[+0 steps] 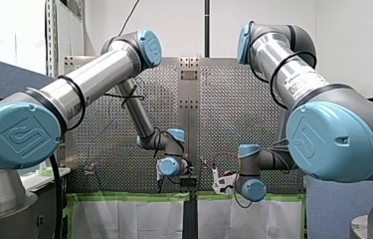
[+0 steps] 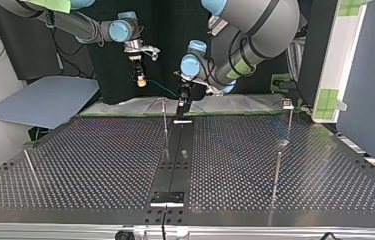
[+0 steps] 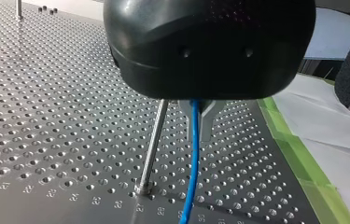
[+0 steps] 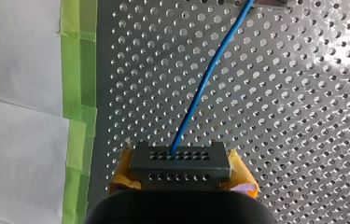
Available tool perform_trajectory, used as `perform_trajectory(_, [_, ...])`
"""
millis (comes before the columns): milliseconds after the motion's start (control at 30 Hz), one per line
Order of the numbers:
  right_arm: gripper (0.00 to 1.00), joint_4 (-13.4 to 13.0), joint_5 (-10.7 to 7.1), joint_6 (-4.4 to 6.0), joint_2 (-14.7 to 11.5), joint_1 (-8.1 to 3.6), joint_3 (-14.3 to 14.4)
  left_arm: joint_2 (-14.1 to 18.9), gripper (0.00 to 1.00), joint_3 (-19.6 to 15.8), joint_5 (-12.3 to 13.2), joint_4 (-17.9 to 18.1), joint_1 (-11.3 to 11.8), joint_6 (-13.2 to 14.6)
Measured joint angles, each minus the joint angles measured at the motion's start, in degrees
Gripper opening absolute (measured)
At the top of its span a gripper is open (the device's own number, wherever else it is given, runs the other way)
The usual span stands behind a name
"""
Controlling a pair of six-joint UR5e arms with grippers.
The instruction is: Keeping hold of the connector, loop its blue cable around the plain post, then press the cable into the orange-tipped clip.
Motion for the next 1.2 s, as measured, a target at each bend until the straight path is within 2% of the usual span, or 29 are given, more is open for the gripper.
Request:
perform_trajectory(233, [0.0, 0.0, 0.11, 0.0, 0.09, 0.0, 0.0, 0.0, 0.0, 0.0, -0.3, 0.28, -0.28, -0.13])
perform_trajectory(433, [0.0, -0.07, 0.31, 0.06, 0.47, -0.01, -0.15, -0.07, 0.0, 0.0, -1.21, 1.92, -1.11, -1.33])
perform_trajectory(600, [0.0, 0.16, 0.32, 0.03, 1.89, -0.02, -1.23, -0.55, 0.0, 0.02, -2.18, 4.05, -1.81, -2.37])
perform_trajectory(800, [0.0, 1.53, 0.54, 0.0, 2.32, -0.1, -2.94, -2.87, 0.0, 0.32, -3.09, 6.35, -2.08, -3.61])
perform_trajectory(1033, [0.0, 3.61, 0.6, -0.06, 2.34, -0.32, -5.01, -3.62, 0.0, 2.02, -3.84, 5.82, -1.96, -4.17])
perform_trajectory(1200, [0.0, 3.92, 0.55, 0.03, 2.38, -0.65, -6.03, -3.66, 0.0, 2.48, -3.84, 5.98, -1.8, -5.03])
